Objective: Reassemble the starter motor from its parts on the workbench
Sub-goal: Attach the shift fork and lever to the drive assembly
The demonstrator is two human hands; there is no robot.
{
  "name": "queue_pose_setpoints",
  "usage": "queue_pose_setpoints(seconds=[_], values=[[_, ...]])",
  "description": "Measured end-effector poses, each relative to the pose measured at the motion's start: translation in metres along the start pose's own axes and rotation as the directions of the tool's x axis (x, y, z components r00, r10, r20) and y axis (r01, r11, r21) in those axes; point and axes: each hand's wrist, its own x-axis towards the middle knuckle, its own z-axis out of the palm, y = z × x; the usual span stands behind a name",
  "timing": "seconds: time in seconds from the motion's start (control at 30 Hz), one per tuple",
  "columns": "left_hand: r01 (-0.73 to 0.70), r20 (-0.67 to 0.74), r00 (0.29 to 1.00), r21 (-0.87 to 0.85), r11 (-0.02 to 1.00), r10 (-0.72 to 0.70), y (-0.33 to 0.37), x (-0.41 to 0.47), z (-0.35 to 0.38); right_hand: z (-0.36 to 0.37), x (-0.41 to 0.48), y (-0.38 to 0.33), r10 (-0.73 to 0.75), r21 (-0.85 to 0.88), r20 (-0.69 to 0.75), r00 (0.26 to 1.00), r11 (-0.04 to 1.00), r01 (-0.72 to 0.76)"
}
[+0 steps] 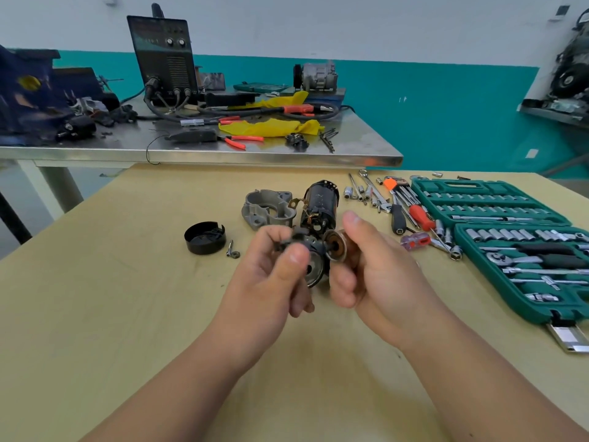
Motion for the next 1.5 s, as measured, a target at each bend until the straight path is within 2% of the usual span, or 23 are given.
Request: queue_pose_setpoints(seconds=[0.07,0.13,0.27,0.37,0.47,0.57,0.73,0.87,1.0,1.1,1.2,1.27,1.33,1.37,1.5], values=[[0.004,-0.031,1.000,-0.098,0.995,-0.007,0.001,0.003,-0.003,-0.003,0.001,-0.001,0.037,0.075,-0.035,0.999,0.997,-0.034],[0.049,-0.018,0.999,-0.108,0.993,-0.051,0.002,0.005,-0.005,-0.006,0.001,-0.003,0.042,0.094,-0.051,0.998,0.995,-0.037],[0.225,0.109,0.970,-0.089,0.970,-0.215,0.002,0.001,-0.001,-0.007,0.000,0.000,-0.042,-0.030,0.001,0.999,0.999,0.042],[0.454,0.247,0.879,-0.169,0.875,-0.408,0.006,0.000,-0.002,-0.006,-0.001,0.001,-0.127,-0.103,0.035,0.991,0.986,0.130],[0.585,0.351,0.790,-0.185,0.790,-0.502,0.010,0.000,-0.003,-0.010,-0.002,0.001,-0.165,-0.176,0.042,0.985,0.970,0.170],[0.618,0.352,0.764,-0.159,0.770,-0.541,0.009,0.000,-0.003,-0.013,-0.004,0.001,-0.168,-0.231,0.037,0.985,0.958,0.172],[0.603,0.295,0.780,-0.120,0.789,-0.552,0.007,0.001,-0.005,-0.016,-0.002,0.001,-0.169,-0.302,0.023,0.985,0.939,0.168],[0.569,0.256,0.802,-0.055,0.821,-0.539,0.007,0.000,-0.006,-0.018,-0.002,0.000,-0.180,-0.331,0.015,0.984,0.927,0.175],[0.488,0.208,0.842,0.099,0.867,-0.498,0.004,0.000,-0.008,-0.020,-0.003,-0.002,-0.198,-0.353,0.010,0.980,0.916,0.189],[0.420,0.170,0.882,0.141,0.897,-0.440,0.004,0.000,-0.010,-0.021,-0.005,-0.003,-0.210,-0.339,0.010,0.978,0.919,0.200],[0.268,0.142,0.945,0.177,0.947,-0.294,0.003,0.001,-0.011,-0.021,-0.006,-0.004,-0.216,-0.310,-0.006,0.976,0.929,0.204],[0.074,0.112,0.988,0.270,0.960,-0.107,-0.001,0.000,-0.011,-0.021,-0.006,-0.005,-0.214,-0.281,-0.023,0.977,0.939,0.199],[-0.118,0.100,0.991,0.355,0.928,0.088,-0.004,-0.002,-0.011,-0.022,-0.006,-0.005,-0.207,-0.253,-0.027,0.978,0.948,0.194],[-0.169,0.095,0.985,0.370,0.913,0.144,-0.006,-0.003,-0.011,-0.022,-0.006,-0.005,-0.208,-0.243,-0.021,0.978,0.950,0.197],[-0.259,0.083,0.966,0.368,0.893,0.246,-0.007,-0.005,-0.011,-0.023,-0.009,-0.004,-0.231,-0.194,0.036,0.972,0.953,0.234]])
